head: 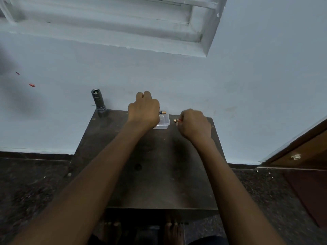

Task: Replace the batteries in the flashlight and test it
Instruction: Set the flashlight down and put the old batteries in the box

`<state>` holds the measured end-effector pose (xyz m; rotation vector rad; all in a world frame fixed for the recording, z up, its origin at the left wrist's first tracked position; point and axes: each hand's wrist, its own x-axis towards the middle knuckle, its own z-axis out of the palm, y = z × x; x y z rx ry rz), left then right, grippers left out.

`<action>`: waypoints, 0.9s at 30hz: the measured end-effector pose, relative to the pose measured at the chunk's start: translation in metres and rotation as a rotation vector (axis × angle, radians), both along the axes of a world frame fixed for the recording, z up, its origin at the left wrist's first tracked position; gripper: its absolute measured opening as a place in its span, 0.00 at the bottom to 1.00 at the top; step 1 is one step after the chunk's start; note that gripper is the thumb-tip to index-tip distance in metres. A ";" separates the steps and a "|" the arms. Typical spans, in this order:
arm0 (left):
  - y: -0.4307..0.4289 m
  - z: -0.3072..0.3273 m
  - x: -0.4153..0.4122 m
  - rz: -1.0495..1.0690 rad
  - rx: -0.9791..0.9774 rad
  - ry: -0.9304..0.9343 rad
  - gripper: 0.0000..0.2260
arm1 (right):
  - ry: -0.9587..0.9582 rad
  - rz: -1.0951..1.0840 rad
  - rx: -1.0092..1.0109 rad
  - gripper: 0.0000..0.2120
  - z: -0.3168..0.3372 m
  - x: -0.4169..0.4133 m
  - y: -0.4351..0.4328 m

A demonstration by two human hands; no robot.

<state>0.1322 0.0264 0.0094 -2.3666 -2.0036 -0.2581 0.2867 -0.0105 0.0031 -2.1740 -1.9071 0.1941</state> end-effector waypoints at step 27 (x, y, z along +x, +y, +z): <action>0.015 -0.030 -0.017 0.166 -0.171 -0.582 0.14 | -0.250 0.352 -0.102 0.15 -0.010 -0.046 0.067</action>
